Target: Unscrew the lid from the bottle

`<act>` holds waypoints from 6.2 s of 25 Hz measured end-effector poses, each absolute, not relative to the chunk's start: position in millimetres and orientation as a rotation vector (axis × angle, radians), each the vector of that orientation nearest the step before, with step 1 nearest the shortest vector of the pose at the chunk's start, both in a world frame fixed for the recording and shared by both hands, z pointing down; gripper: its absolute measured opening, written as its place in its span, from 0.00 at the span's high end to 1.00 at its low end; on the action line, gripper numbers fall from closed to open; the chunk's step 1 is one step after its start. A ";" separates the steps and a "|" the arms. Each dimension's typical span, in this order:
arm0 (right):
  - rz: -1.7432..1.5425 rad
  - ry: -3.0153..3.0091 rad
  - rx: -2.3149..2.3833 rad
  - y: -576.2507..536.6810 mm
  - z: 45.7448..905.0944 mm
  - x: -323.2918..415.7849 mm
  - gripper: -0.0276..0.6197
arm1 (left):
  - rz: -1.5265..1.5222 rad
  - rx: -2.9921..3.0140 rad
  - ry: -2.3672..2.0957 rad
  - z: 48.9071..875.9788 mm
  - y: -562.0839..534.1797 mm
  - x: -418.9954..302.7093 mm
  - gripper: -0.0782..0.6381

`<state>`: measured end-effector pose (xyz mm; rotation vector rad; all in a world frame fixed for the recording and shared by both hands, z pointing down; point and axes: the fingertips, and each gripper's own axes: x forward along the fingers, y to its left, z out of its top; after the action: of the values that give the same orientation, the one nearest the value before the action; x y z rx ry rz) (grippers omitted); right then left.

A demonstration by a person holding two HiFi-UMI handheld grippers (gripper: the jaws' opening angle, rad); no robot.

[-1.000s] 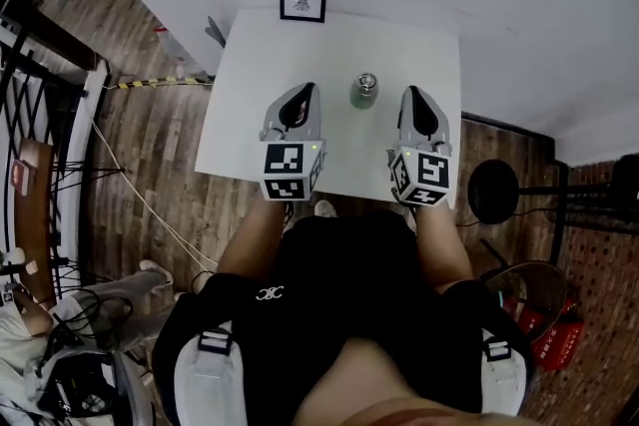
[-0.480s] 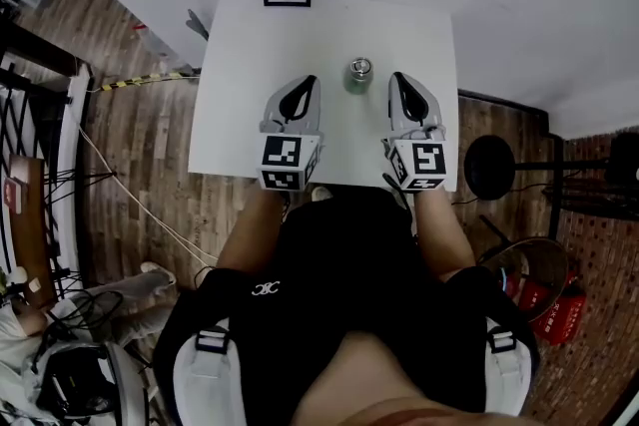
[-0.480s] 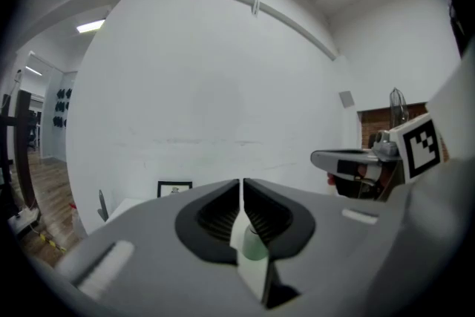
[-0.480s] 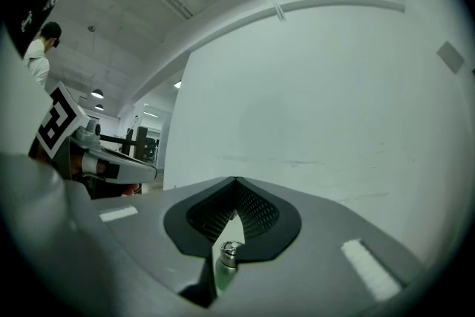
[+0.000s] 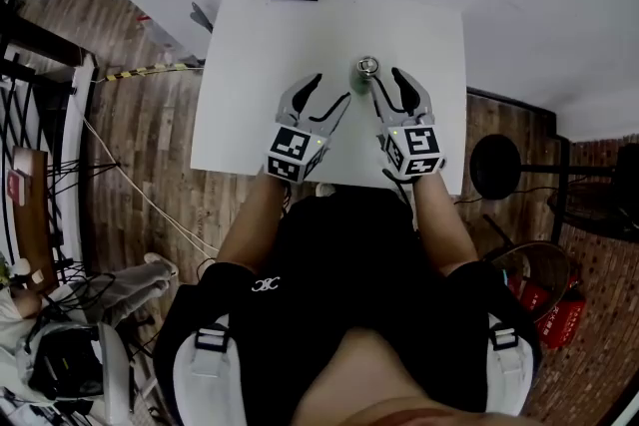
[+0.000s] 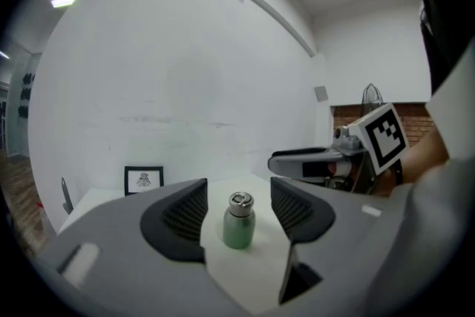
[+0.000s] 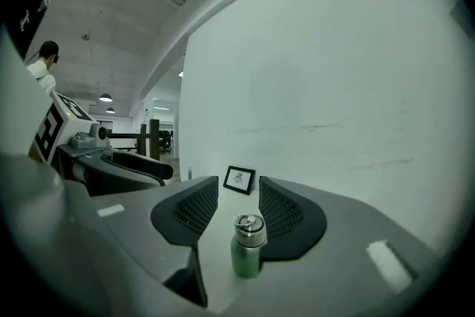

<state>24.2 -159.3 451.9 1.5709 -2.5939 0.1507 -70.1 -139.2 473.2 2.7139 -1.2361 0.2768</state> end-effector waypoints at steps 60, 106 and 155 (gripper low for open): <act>0.027 -2.663 0.356 -208.8 566.4 -9.8 0.58 | 0.503 2.898 -0.592 616.7 -209.4 5.7 0.39; 0.241 -2.662 1.242 -201.7 569.9 16.7 0.63 | 0.547 2.753 -0.882 623.1 -211.4 9.7 0.39; 0.251 -2.533 1.507 -210.5 564.8 10.2 0.59 | 0.566 2.817 -0.741 622.1 -208.2 11.4 0.39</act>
<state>10.2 -210.5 564.8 1.5074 -2.5331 0.2511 11.4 -208.2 622.1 2.8172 -0.7413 0.5658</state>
